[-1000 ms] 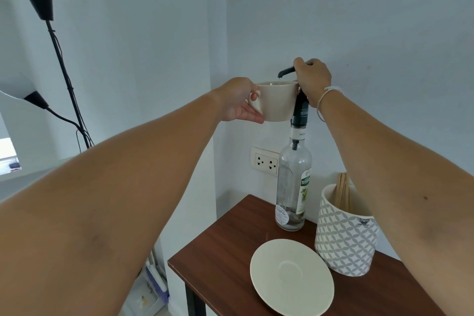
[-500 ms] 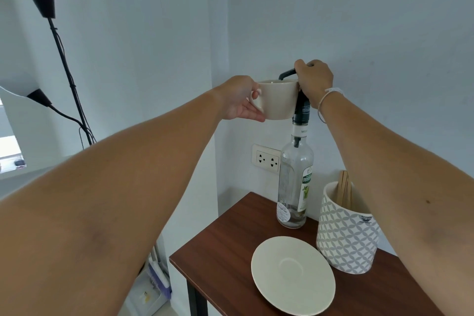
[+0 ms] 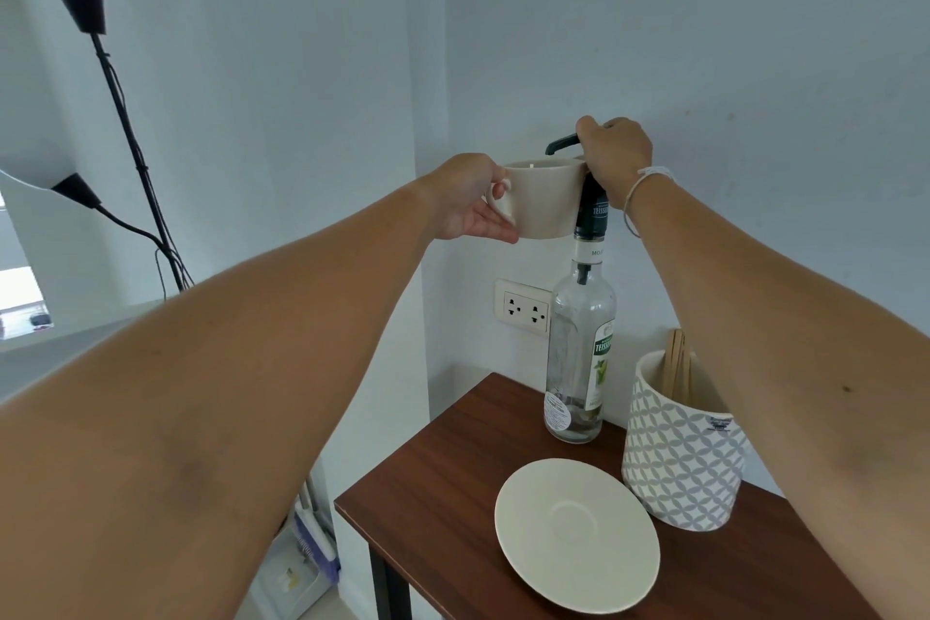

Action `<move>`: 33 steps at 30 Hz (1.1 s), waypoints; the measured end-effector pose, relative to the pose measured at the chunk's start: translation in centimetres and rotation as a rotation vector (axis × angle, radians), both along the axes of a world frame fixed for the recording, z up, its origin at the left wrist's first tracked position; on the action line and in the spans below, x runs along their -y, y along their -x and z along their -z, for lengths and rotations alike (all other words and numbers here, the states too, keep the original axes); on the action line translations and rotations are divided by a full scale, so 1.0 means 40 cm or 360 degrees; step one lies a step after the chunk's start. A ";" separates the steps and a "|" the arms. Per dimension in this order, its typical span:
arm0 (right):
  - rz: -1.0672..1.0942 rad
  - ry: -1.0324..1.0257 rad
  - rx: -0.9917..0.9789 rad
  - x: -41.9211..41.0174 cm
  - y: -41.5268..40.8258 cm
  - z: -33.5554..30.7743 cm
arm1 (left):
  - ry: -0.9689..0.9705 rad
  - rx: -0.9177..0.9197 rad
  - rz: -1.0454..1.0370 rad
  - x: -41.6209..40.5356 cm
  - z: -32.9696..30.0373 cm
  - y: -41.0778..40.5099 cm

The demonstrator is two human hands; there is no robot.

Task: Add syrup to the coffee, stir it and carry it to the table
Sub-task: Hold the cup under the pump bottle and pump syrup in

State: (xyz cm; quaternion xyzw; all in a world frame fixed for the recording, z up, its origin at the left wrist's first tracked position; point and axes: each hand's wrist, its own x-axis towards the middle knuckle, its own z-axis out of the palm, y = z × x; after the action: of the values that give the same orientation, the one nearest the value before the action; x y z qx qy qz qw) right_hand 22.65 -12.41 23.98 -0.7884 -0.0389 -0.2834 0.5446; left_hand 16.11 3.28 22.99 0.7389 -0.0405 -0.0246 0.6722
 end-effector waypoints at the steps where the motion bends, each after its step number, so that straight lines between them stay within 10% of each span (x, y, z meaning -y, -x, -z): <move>1: -0.0033 -0.0040 -0.0024 0.000 0.003 -0.002 | -0.0001 -0.0006 -0.0002 -0.002 0.002 0.002; 33: -0.0527 -0.0483 -0.0134 0.068 0.262 0.284 | -0.0024 -0.0075 0.0056 -0.001 0.122 0.166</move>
State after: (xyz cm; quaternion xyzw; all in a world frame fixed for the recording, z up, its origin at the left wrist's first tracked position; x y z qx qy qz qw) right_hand 12.17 -15.14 12.64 -0.6914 -0.1018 -0.1595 0.6973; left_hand 9.46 3.33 18.11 0.7422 -0.0376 -0.0541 0.6669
